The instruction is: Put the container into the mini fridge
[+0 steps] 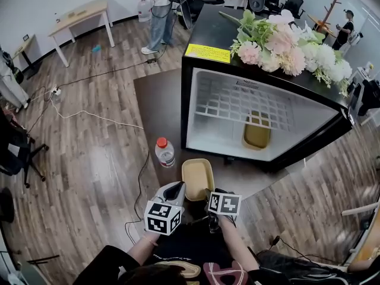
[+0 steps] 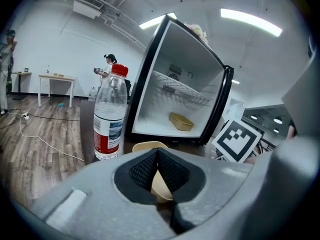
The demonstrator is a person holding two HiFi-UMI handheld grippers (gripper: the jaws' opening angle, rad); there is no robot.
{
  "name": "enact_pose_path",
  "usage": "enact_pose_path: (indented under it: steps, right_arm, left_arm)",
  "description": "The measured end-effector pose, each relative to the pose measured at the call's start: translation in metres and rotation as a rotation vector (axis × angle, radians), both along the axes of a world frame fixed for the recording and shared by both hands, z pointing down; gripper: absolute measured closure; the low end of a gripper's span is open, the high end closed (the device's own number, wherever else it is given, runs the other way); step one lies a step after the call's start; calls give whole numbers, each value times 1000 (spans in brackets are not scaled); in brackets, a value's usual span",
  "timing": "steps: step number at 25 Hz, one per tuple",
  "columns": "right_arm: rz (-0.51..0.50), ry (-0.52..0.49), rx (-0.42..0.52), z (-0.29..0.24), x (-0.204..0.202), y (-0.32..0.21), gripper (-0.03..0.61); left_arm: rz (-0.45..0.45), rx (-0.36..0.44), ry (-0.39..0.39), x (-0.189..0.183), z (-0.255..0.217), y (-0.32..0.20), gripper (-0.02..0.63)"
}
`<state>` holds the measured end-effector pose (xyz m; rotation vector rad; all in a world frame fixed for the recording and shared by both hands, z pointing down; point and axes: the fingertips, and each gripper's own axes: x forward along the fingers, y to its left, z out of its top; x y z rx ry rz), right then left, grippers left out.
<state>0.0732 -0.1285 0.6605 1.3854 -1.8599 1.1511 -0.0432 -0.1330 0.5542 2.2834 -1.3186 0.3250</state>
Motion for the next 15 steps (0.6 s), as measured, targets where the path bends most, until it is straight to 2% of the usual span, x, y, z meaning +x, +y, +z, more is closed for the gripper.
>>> enact_pose_path:
  steps: [3, 8, 15]
  right_arm:
    - [5, 19, -19, 4, 0, 0, 413]
    - [21, 40, -54, 8, 2, -3, 503]
    - [39, 39, -70, 7, 5, -5, 516]
  left_arm:
    - [1, 0, -3, -1, 0, -2, 606]
    - [12, 9, -13, -1, -2, -7, 606]
    - [18, 24, -17, -1, -6, -10, 606]
